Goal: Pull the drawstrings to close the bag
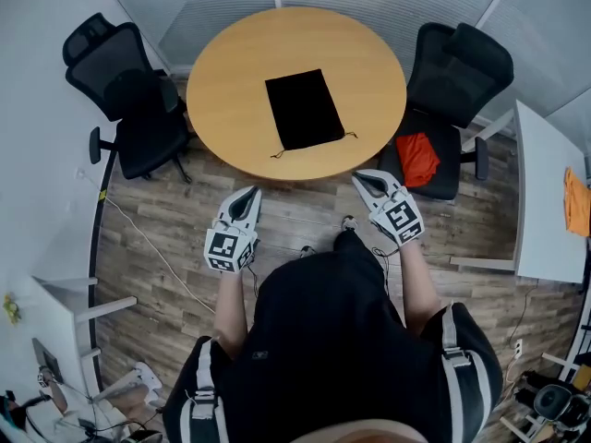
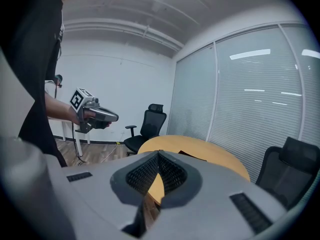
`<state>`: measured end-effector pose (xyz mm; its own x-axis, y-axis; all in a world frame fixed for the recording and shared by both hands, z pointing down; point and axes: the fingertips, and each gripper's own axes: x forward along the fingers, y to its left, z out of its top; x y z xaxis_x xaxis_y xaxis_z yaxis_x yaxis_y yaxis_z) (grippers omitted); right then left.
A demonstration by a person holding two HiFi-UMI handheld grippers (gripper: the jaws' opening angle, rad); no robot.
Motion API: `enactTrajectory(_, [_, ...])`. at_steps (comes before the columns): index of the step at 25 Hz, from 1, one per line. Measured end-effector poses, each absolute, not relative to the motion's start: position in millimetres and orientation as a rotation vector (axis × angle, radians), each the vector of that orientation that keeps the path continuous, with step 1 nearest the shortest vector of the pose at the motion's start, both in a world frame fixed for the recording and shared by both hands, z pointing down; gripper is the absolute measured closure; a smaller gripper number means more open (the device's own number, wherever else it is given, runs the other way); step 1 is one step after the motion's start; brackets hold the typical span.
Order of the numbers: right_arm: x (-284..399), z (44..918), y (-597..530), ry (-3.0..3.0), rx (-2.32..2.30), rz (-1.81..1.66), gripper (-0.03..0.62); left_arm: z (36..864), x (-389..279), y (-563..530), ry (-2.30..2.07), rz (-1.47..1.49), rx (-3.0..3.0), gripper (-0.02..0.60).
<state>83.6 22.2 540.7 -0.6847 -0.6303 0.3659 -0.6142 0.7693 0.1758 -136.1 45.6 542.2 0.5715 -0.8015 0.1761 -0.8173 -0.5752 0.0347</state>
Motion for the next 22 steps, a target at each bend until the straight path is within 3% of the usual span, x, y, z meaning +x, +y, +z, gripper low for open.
enactTrajectory(22, [112, 584, -25, -2.505, 0.862, -0.015, 0.537, 555, -125, 12, -1.403, 0.124, 2.604, 0.561])
